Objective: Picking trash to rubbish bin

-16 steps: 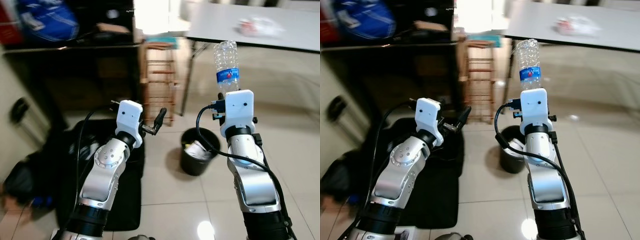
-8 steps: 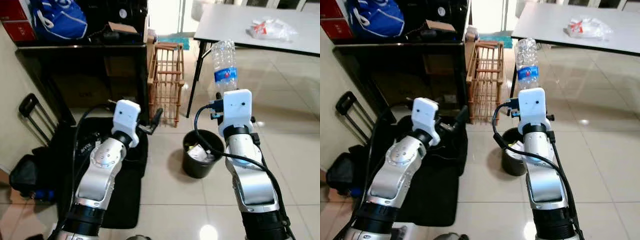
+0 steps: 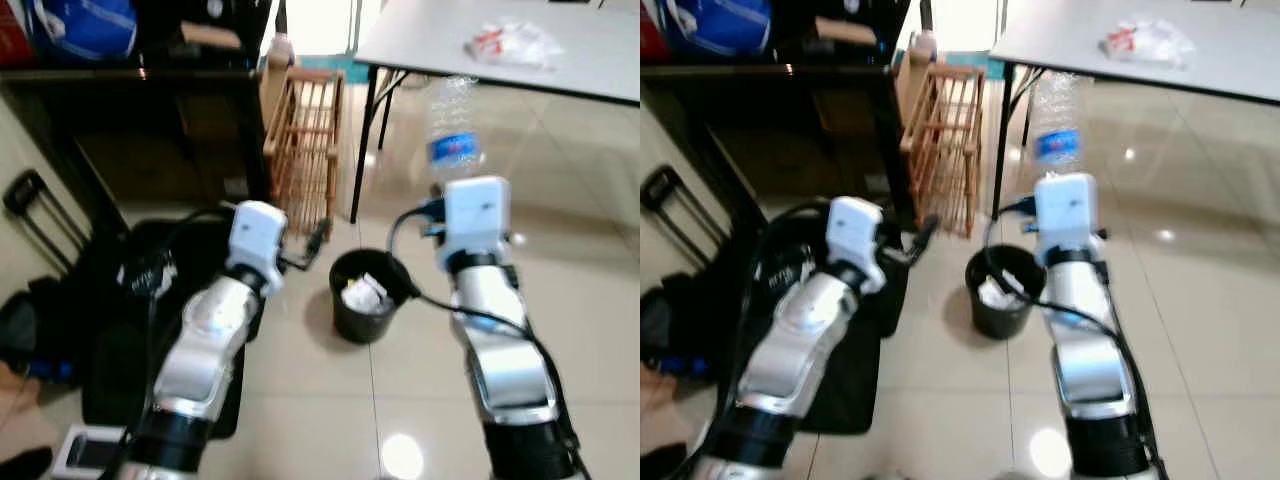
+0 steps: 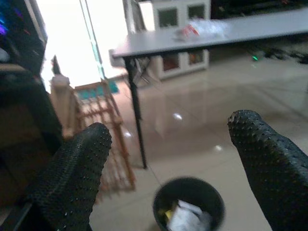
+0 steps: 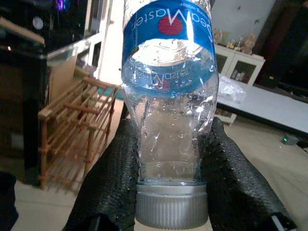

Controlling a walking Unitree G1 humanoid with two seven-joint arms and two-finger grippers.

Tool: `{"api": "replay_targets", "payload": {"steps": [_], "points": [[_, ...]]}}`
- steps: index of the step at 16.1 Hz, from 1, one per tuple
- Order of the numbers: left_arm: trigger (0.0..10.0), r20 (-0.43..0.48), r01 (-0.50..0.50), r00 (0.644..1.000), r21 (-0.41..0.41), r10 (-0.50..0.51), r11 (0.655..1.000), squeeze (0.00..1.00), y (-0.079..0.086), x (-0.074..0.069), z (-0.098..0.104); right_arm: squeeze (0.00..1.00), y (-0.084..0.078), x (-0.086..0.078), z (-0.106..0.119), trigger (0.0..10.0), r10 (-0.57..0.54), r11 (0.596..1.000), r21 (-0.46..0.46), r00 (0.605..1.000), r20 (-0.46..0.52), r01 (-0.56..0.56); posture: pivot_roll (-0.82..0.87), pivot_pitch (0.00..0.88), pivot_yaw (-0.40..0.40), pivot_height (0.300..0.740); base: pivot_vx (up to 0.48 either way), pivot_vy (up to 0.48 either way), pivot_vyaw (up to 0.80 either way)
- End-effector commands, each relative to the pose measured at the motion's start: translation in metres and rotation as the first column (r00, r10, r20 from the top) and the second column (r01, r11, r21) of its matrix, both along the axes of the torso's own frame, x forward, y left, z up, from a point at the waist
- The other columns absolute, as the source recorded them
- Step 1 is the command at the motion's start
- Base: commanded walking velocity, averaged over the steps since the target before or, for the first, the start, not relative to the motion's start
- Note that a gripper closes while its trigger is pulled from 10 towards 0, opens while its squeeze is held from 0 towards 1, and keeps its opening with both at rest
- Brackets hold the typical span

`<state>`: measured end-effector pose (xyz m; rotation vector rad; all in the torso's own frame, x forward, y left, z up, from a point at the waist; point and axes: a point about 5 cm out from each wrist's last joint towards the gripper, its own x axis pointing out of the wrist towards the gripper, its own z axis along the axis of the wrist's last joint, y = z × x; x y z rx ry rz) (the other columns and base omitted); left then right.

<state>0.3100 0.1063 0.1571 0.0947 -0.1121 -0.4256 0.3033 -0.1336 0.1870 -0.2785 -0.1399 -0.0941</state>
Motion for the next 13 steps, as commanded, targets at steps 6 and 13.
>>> {"api": "replay_targets", "payload": {"steps": [6,13], "points": [[10.0,0.003,0.021,1.000,-0.011,-0.021,1.000,0.00,-0.0053,-0.0015,-0.0013,0.00,-0.0033,-0.0004,0.0035,10.0,-0.006,1.000,-0.004,1.000,0.014,0.006,0.00,0.055,0.031,0.740,0.000,0.000,0.00],[10.0,0.005,0.047,0.999,-0.005,-0.047,0.999,0.00,-0.0052,-0.0033,-0.0015,0.00,-0.0027,-0.0014,0.0023,10.0,-0.011,1.000,0.003,1.000,0.009,0.011,0.00,0.061,0.036,0.740,0.000,0.000,0.00]]}}
